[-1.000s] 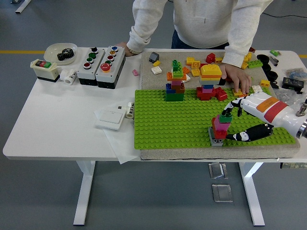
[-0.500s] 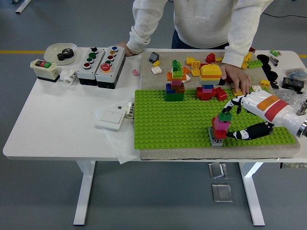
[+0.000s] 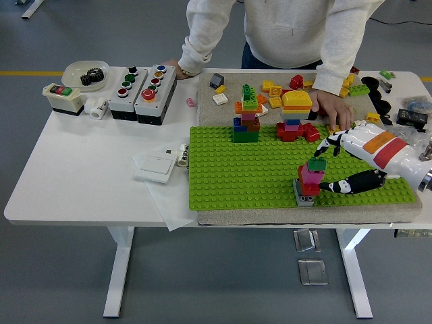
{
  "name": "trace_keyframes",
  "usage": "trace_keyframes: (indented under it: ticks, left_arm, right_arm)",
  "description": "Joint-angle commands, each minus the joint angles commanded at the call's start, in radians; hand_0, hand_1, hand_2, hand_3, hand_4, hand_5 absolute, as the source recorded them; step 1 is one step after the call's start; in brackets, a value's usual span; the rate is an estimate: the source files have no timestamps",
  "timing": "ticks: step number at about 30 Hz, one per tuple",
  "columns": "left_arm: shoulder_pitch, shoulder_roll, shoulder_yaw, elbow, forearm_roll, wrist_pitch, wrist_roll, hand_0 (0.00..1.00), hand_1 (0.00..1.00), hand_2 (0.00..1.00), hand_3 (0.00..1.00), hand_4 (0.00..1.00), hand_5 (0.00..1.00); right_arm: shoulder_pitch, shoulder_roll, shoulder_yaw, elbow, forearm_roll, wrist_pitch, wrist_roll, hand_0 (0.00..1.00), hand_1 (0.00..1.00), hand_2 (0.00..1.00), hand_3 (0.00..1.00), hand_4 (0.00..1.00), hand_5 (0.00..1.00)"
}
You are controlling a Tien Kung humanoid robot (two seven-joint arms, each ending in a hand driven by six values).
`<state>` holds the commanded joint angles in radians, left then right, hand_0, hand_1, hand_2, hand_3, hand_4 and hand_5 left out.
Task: Pick up the brick,pile it on top of brick,press brick,pick up the brick,pile it on top of brick,press brick
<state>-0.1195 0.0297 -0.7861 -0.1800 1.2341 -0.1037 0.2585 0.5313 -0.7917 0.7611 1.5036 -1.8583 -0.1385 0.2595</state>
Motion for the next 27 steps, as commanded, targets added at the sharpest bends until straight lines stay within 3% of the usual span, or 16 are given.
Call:
trace_keyframes:
  ticks: [6, 7, 12, 13, 27]
  left_arm:
    - [0.003, 0.000, 0.000, 0.000, 0.004, -0.001, 0.001, 0.799, 0.717, 0.605, 0.534, 0.528, 0.508]
    - [0.003, 0.000, 0.001, 0.000, 0.005, -0.002, 0.001, 0.802, 0.718, 0.605, 0.534, 0.528, 0.509]
    - [0.004, 0.000, 0.002, 0.000, 0.004, -0.001, 0.000, 0.802, 0.718, 0.605, 0.534, 0.528, 0.509]
    - [0.004, 0.000, 0.002, 0.000, 0.005, -0.001, 0.000, 0.799, 0.717, 0.605, 0.533, 0.529, 0.510]
    - [0.003, 0.000, 0.005, 0.000, 0.002, -0.002, 0.000, 0.800, 0.716, 0.605, 0.534, 0.528, 0.512]
  right_arm:
    - [-0.002, 0.000, -0.007, 0.010, -0.014, -0.013, -0.028, 0.309, 0.473, 0.634, 0.626, 0.894, 0.483]
    - [-0.002, 0.000, -0.008, 0.010, -0.016, -0.012, -0.032, 0.596, 0.622, 0.737, 0.663, 0.919, 0.490]
    - [-0.006, 0.000, -0.011, 0.003, -0.020, -0.004, -0.048, 0.596, 0.622, 0.737, 0.663, 0.919, 0.490]
    - [-0.006, 0.000, -0.012, 0.002, -0.021, -0.003, -0.048, 0.668, 0.643, 0.753, 0.666, 0.921, 0.494]
    - [-0.010, 0.003, -0.010, -0.004, -0.023, -0.009, -0.039, 0.686, 0.649, 0.755, 0.665, 0.922, 0.494]
